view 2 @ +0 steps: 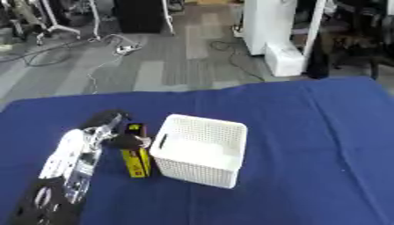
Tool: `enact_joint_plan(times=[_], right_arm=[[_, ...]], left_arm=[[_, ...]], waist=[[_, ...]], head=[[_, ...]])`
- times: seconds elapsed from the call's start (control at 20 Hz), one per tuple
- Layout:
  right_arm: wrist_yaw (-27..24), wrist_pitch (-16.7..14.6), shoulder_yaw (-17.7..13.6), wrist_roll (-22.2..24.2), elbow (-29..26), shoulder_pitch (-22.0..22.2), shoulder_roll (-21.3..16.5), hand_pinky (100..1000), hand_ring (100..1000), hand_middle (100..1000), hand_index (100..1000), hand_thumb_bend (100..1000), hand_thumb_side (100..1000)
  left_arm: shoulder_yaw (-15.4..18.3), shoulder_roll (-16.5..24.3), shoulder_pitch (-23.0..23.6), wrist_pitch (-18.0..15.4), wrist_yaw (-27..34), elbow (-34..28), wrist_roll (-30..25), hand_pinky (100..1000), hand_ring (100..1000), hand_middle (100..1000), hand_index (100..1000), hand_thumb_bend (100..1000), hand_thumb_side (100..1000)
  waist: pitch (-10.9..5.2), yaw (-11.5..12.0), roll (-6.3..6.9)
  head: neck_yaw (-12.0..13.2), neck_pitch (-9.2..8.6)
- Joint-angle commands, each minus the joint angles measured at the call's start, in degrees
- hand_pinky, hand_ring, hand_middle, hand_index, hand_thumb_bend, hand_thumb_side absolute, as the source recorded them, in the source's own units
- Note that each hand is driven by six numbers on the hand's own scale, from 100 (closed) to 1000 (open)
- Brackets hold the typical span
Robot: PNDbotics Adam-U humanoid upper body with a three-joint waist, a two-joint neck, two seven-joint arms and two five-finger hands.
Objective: Pick up objects on the table and place them in the box.
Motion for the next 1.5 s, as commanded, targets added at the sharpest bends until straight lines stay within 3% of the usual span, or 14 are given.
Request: enact_joint_plan(times=[0.05,0.6,1.2,1.5], right_arm=[[0.1,0.1,-0.5,0.0,-0.7,-0.6,-1.4,178,310,320,487,100,1000],[0.2,0.1,-0.5,0.0,-0.7,-0.6,-1.4,178,310,320,487,100,1000],[0.1,0.1,-0.6,-0.1,-0.7,-0.6,-1.5,178,310,320,487,100,1000],[0.0,0.2,-0.6,-0.1,-0.7,-0.7,-1.5,178,310,320,487,100,1000]], left_arm=[[0.5,0.1,-0.5,0.1,0.1,-0.3,-0.3,499,765,948,908,423,606],[0.8,0.0,-0.5,0.4,0.1,0.4,-0.4,501,768,962,918,426,613],[1.8,-1.7,-0.5,2.5,0.4,0.1,0.2,407,746,1000,1000,425,621],[2.3,-2.5,-0.4,3.5,0.5,0.6,0.1,388,731,1000,1000,454,632]], waist=[[-0.35,-0.1,-0.25],[-0.36,-0.1,-0.27],[-0.39,0.0,-0.27],[-0.36,-0.1,-0.25]], head=[[0.1,0.03],[0.2,0.04],[0.2,0.04],[0.1,0.03]])
